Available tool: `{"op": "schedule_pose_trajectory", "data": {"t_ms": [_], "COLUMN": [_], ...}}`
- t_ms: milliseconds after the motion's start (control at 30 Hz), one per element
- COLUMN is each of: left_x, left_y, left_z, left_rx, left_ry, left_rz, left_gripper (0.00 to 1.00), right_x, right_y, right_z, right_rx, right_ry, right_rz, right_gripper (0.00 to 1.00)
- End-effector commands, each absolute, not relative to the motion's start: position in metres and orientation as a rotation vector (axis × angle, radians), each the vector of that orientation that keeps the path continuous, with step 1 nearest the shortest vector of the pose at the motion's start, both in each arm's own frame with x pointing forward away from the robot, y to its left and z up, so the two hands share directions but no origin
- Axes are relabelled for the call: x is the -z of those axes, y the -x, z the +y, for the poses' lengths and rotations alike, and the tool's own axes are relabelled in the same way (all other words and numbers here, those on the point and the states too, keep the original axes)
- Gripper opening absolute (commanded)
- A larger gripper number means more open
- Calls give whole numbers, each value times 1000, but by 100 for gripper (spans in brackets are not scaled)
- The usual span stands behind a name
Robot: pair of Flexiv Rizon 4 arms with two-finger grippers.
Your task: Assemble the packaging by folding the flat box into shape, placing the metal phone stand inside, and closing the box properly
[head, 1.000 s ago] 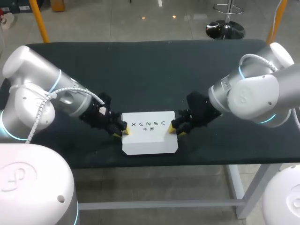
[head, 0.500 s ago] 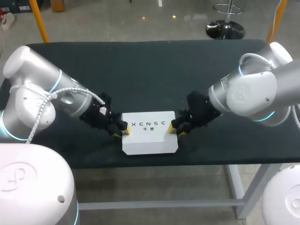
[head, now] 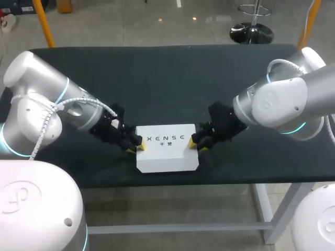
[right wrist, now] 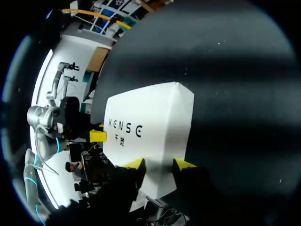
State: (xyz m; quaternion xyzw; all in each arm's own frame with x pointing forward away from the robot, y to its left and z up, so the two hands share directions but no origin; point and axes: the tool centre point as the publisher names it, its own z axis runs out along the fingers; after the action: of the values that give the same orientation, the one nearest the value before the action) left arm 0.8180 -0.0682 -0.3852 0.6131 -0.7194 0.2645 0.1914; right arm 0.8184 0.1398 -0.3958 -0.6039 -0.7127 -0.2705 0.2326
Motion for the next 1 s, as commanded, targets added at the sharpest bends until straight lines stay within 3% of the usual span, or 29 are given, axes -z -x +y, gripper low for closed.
{"op": "schedule_pose_trajectory", "data": {"t_ms": [33,1000], "left_x": [397,387], "left_y": [-820,-819], "left_z": [-81,-80], "left_rx": [-736,-695], "left_ry": [-1724,-1705], "left_rz": [-2023,-2027], "left_gripper": [39,41], "right_x": [402,396], "right_y": [-819,-823], "right_z": [149,146], "right_rx": [743,692], "right_ry": [1649,1632], "right_rz": [-1955,-1946], "right_gripper": [42,46]}}
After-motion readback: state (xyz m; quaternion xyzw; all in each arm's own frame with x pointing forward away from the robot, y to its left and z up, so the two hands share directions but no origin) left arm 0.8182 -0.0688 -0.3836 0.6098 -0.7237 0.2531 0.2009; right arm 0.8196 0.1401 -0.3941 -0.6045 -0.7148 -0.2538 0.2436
